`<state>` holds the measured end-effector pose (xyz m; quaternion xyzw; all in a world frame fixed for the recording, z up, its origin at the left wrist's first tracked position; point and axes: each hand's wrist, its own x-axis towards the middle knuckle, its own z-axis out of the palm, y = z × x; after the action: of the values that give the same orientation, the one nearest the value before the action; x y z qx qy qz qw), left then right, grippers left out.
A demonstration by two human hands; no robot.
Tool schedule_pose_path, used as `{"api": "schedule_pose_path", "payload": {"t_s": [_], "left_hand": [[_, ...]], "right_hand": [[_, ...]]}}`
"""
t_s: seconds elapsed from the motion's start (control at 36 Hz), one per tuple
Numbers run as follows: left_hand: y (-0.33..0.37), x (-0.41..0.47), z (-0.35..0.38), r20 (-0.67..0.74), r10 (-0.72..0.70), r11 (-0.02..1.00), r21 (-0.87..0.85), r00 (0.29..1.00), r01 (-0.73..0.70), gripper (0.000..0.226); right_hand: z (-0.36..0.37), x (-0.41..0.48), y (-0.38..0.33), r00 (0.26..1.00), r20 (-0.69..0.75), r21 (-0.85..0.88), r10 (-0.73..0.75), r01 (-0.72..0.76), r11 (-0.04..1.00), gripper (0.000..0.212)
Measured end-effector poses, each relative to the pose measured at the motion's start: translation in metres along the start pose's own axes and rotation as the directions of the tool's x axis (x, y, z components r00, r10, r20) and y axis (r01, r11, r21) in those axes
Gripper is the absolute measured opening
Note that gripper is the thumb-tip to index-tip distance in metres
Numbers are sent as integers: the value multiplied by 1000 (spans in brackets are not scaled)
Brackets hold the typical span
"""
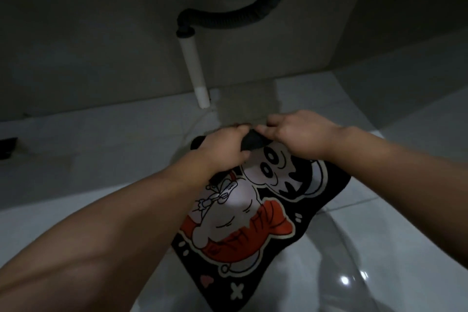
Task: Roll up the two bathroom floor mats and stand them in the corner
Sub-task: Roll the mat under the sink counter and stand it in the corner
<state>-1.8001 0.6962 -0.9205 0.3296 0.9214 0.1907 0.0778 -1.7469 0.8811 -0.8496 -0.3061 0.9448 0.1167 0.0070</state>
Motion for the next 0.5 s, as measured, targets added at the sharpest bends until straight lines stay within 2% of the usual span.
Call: {"api": "schedule_pose_path", "payload": {"t_s": [0.06,0.14,0.22,0.31,0.36,0.39,0.44,0.5], "left_hand": [[5,-1,-13,-24,-14,1000,-23,1000,13,35],[19,-3,-40,-20,12,1000,12,1000,-11,31],[34,-11,-68,20,74,993,96,997,-76,25],[46,-23,-87,39,123,985,117,992,-127,33],[55,-30,-97,69,141,981,124,988,-149,40],[59,-32,-101,84,144,981,121,986,-153,41],[65,-36,-107,92,167,980,96,982,-176,40],[69,-38,-109,91,203,976,66,975,-209,36]], "right_hand": [[-10,-5,4,1000,14,7,24,-24,1000,61],[-24,-12,10,996,24,58,87,-88,994,64],[-44,-23,16,983,72,255,170,-183,950,64],[-63,-37,17,961,174,561,214,-276,781,78],[-72,-47,7,957,198,692,213,-290,661,81],[-73,-52,1,964,175,720,199,-263,642,73],[-70,-60,-9,980,79,724,183,-183,665,44],[-62,-65,-15,978,7,691,209,-156,706,32]]}}
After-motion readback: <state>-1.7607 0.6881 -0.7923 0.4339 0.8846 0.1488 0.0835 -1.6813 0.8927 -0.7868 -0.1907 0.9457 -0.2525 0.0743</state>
